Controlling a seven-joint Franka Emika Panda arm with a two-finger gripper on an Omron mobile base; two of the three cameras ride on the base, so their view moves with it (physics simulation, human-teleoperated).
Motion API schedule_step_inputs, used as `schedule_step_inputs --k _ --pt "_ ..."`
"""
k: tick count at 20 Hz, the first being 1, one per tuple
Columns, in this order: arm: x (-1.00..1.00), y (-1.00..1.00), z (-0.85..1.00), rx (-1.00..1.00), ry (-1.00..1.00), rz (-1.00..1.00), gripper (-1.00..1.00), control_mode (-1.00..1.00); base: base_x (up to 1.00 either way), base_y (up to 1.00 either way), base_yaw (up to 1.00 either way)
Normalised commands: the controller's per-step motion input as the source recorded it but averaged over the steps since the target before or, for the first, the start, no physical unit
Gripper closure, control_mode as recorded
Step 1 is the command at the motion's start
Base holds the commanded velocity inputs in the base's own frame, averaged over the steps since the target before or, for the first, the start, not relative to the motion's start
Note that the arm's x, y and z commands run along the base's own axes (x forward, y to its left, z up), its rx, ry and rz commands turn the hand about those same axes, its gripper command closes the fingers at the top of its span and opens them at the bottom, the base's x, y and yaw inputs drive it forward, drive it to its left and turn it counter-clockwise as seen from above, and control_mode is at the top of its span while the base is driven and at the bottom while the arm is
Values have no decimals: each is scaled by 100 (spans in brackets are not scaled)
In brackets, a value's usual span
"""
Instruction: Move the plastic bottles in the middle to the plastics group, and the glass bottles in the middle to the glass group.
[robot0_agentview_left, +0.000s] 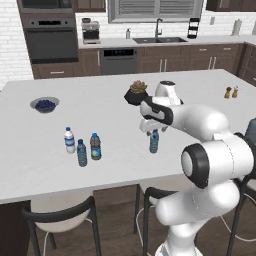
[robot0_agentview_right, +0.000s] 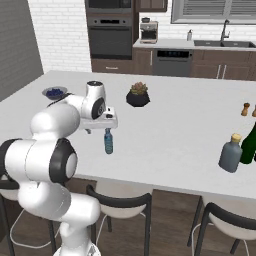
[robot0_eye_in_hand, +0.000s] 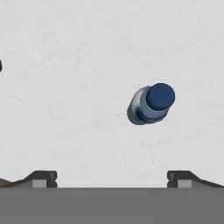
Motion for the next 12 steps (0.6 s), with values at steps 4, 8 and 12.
schedule_step_inputs --k 4,8,12 --pt "7 -7 -7 -14 2 0 -100 -100 0 0 0" --pt "2 -9 -11 -10 0 0 -100 -100 0 0 0" --pt "15 -10 -27 0 5 0 -100 -100 0 0 0"
